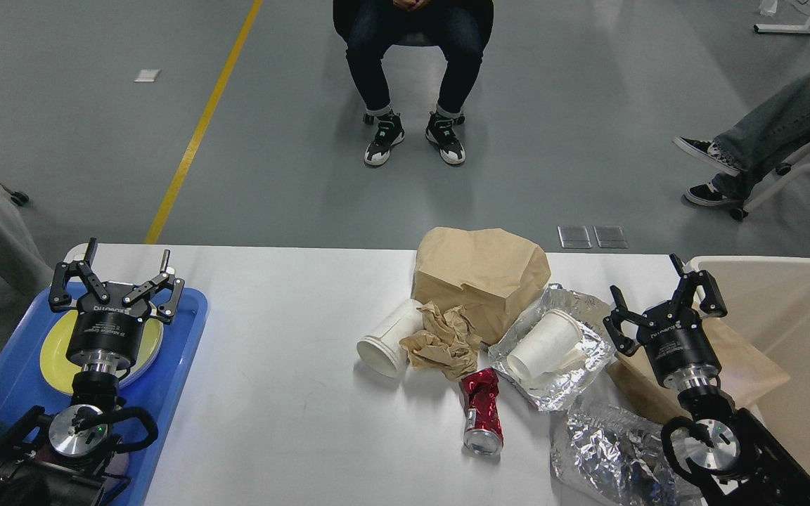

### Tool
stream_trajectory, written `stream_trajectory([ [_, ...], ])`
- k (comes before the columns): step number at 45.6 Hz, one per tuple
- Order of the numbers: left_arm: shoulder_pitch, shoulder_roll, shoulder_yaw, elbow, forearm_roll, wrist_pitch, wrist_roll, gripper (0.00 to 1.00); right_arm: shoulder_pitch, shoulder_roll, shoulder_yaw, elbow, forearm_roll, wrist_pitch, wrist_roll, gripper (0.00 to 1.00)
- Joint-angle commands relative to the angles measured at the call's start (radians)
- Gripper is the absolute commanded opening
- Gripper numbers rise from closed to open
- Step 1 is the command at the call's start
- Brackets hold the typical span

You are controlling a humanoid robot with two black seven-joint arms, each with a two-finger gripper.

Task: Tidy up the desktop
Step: 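Release the yellow plate and return the left gripper above the tray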

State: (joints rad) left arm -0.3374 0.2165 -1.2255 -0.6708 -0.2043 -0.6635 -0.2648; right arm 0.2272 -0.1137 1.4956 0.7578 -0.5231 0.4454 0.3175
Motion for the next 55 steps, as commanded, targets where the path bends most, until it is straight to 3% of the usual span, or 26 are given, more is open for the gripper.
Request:
stream_trajectory([
  [1, -0.002, 0.009, 0.018, 0.000, 0.035, 0.008, -0.048, 0.96, 0.000, -0.001, 0.000, 0.000, 0.000, -0.001, 0.000, 1.00],
  [5, -0.003, 0.009, 0.021, -0.001, 0.091, 0.004, -0.065, 0.96, 0.000, -0.001, 0.000, 0.000, 0.000, -0.001, 0.000, 1.00],
  [47, -0.003, 0.011, 0.018, 0.000, 0.091, -0.002, -0.053, 0.96, 0.015, -0.004, -0.002, -0.001, 0.063, -0.017, 0.000, 1.00],
  [55, -0.003, 0.012, 0.017, -0.001, 0.091, -0.002, -0.053, 0.96, 0.014, -0.090, 0.012, -0.006, 0.077, -0.036, 0.000, 1.00],
])
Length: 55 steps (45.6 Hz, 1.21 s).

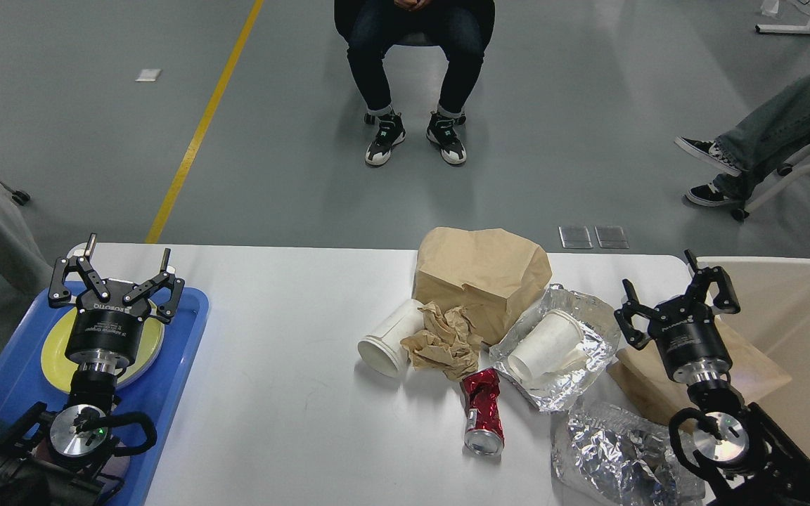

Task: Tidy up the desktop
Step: 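Release the yellow plate and return the left gripper above the tray, then grasp the brown paper bag with the right gripper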

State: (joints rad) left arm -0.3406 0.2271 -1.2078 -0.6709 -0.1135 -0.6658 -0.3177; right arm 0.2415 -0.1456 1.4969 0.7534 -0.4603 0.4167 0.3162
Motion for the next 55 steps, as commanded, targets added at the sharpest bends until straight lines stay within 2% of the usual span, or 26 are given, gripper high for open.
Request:
stream_trajectory([
  [1, 0.000, 0.000, -0.001, 0.001, 0.000, 0.000, -0.001, 0.96, -0.001, -0.066, 0.011, -0.003, 0.022, -0.007, 0.001, 1.00],
  [25, 0.000, 0.000, -0.001, 0.001, 0.000, -0.003, 0.000, 0.96, -0.048, -0.066, -0.004, -0.006, 0.081, 0.020, 0.001, 1.00],
  [36, 0.000, 0.000, -0.001, 0.001, 0.000, -0.003, 0.000, 0.96, -0.031, -0.072, -0.018, -0.006, 0.080, 0.020, -0.009, 1.00],
  [55, 0.000, 0.000, -0.001, 0.001, 0.000, -0.003, 0.000, 0.96, 0.007, -0.111, -0.037, 0.003, 0.080, 0.022, 0.001, 1.00],
])
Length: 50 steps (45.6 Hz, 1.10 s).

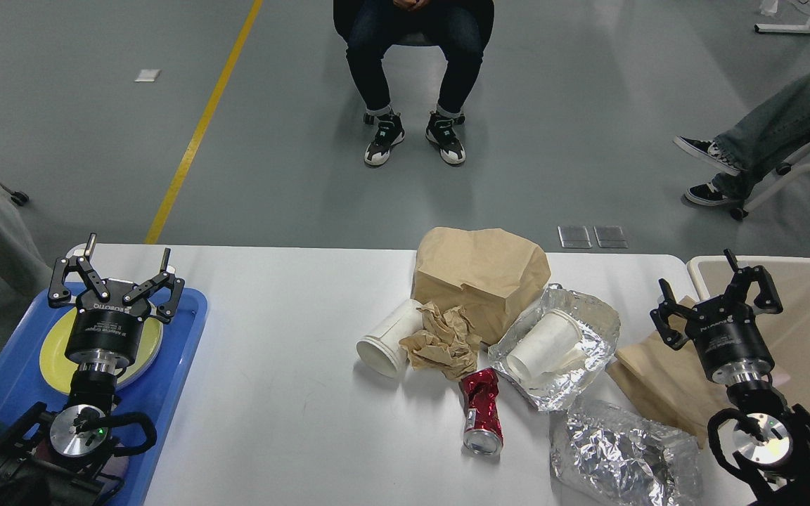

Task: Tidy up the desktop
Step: 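Grasp the brown paper bag with the right gripper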

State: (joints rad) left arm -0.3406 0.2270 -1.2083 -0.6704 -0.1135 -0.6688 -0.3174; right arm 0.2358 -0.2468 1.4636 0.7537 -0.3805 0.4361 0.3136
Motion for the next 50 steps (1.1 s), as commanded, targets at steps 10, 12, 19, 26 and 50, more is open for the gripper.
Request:
stream_trajectory([
  [10, 0.000, 0.000, 0.000, 0.000, 0.000, 0.000, 0.000, 0.96, 0.046, -0.210, -0.284, 0.023, 0.002, 0.099, 0.005, 1.00],
  [12, 0.000, 0.000, -0.001, 0.000, 0.000, 0.000, 0.000, 0.96, 0.072, -0.277, -0.376, 0.024, 0.002, 0.134, 0.005, 1.00],
  [19, 0.000, 0.000, -0.001, 0.000, 0.000, 0.000, 0.000, 0.96, 0.249, -0.488, -0.715, 0.026, 0.008, 0.222, 0.005, 1.00],
  [26, 0.000, 0.000, 0.001, 0.000, 0.000, 0.000, 0.000, 0.96, 0.495, -0.566, -1.069, 0.006, 0.008, 0.216, 0.005, 1.00],
  [50, 0.000, 0.000, -0.001, 0.000, 0.000, 0.000, 0.000, 0.96, 1.545, -0.309, -2.727, 0.236, 0.008, 0.299, -0.014, 1.00],
])
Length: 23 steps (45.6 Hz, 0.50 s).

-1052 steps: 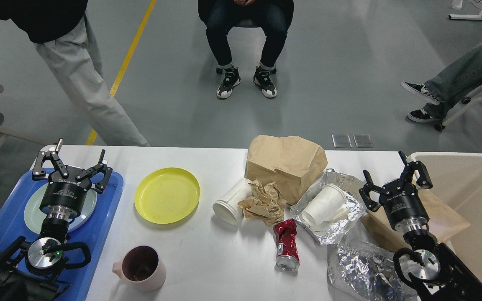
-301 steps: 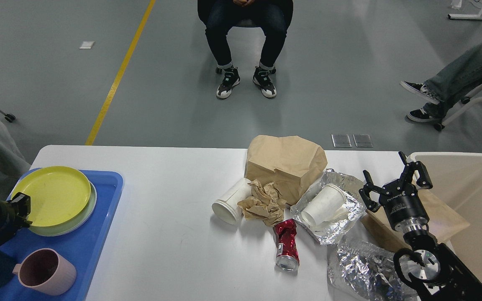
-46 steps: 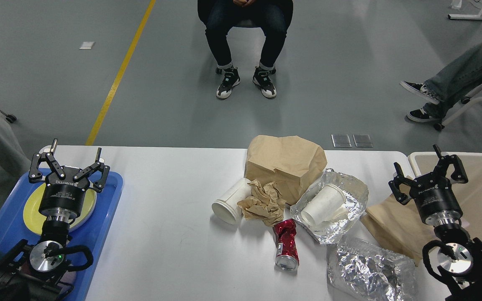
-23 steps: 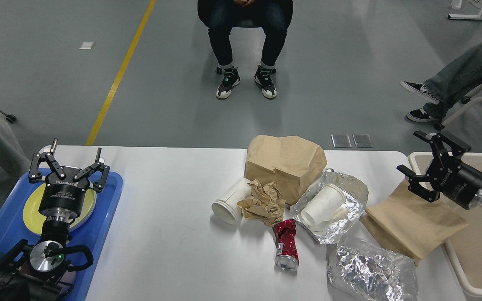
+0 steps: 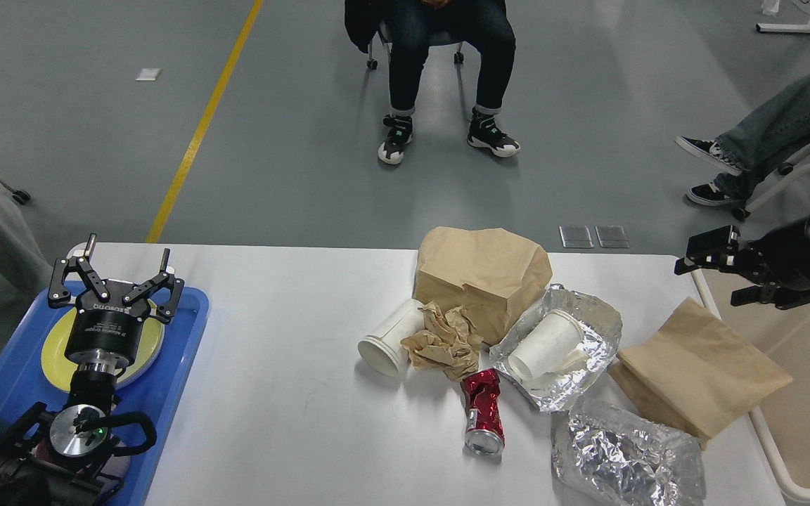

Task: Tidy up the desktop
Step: 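Grasp the brown paper bag with the right gripper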

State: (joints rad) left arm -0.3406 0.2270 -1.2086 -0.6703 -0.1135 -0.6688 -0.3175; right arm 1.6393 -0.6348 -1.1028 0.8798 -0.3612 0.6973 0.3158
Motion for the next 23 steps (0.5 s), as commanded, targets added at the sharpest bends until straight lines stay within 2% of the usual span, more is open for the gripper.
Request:
stream_trajectory([
  [1, 0.000, 0.000, 0.000, 0.000, 0.000, 0.000, 0.000, 0.96, 0.164, 0.096, -0.178, 0.131, -0.012, 0.053, -0.026, 1.00],
  [3, 0.000, 0.000, 0.001, 0.000, 0.000, 0.000, 0.000, 0.96, 0.220, 0.135, -0.212, 0.172, -0.012, 0.094, -0.061, 1.00],
  [6, 0.000, 0.000, 0.000, 0.000, 0.000, 0.000, 0.000, 0.96, 0.312, 0.171, -0.227, 0.258, -0.005, 0.131, -0.138, 1.00],
  [10, 0.000, 0.000, 0.000, 0.000, 0.000, 0.000, 0.000, 0.96, 0.440, 0.182, -0.230, 0.405, -0.002, 0.133, -0.233, 1.00],
  [13, 0.000, 0.000, 0.000, 0.000, 0.000, 0.000, 0.000, 0.96, 0.545, 0.188, -0.230, 0.501, 0.002, 0.133, -0.285, 1.00],
  [19, 0.000, 0.000, 0.000, 0.000, 0.000, 0.000, 0.000, 0.96, 0.727, 0.237, -0.224, 0.688, 0.007, 0.126, -0.368, 1.00],
  [23, 0.000, 0.000, 0.000, 0.000, 0.000, 0.000, 0.000, 0.96, 0.812, 0.244, -0.215, 0.768, 0.051, 0.100, -0.386, 1.00],
])
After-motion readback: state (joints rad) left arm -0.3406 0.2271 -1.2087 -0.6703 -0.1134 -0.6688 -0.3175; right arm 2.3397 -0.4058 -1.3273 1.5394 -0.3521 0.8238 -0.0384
